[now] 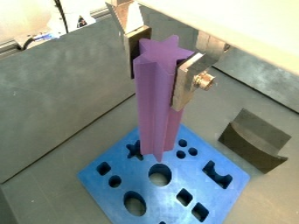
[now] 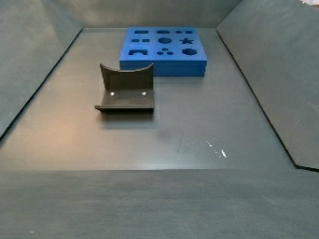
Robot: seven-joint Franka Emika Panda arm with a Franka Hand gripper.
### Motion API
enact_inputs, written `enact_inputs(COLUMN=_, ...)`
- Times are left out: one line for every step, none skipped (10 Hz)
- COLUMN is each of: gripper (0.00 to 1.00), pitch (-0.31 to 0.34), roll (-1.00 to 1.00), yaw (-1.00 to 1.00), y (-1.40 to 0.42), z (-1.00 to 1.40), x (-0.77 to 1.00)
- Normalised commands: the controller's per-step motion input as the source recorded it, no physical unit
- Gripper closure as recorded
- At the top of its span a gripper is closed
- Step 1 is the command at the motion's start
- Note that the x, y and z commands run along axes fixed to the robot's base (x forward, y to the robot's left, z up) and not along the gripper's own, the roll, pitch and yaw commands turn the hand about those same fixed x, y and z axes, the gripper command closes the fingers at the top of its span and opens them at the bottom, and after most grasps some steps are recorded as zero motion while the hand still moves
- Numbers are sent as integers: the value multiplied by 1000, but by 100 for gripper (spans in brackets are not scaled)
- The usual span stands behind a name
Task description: Insert the star object.
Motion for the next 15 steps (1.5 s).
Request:
enact_inputs(gripper=100, pitch=0, roll=163, yaw=163, y=40, z=-506, x=77)
enact_inputs(gripper=100, pitch=-47, roll=0, yaw=566, y=163, z=-1000, x=-514)
enact_inputs(gripper=100, pitch=-17, roll=-20, yaw=674, y=123, z=-971, x=-457)
enact_inputs(gripper=100, pitch=-19, roll=-50, yaw=620, y=91, z=-923, x=-511)
enact_inputs(gripper=100, pitch=-37, roll=-67, yaw=506, y=134, z=-877, x=-583)
enact_inputs(gripper=100, pitch=-74, roll=-157, yaw=403, y=94, z=-703, x=-611)
enact_inputs(gripper=100, pitch=-83, roll=-230, yaw=174, y=129, z=-603, x=-706)
enact_inputs(gripper=100, pitch=-156, roll=-370, yaw=254, y=14, z=-249, x=-186)
enact_inputs(gripper=100, pitch=-14, roll=-73, yaw=0, y=-29, z=-91, x=0)
enact_inputs(gripper=100, pitch=0, roll=0, yaw=0, y=-137, z=-40, x=57)
enact_inputs(gripper=100, pitch=27, roll=37, yaw=-57, y=0, z=-303, x=289)
enact_inputs(gripper=100, pitch=43, roll=110, yaw=-134, y=0, z=-434, x=323)
enact_inputs(gripper=100, pitch=59, roll=116, yaw=-166, y=26, z=-471, x=400)
enact_inputs(gripper=100, pitch=37, roll=74, yaw=-143, y=80, z=-609, x=380)
enact_inputs(gripper=100, pitch=4, roll=43, yaw=-111, y=111, z=-754, x=317)
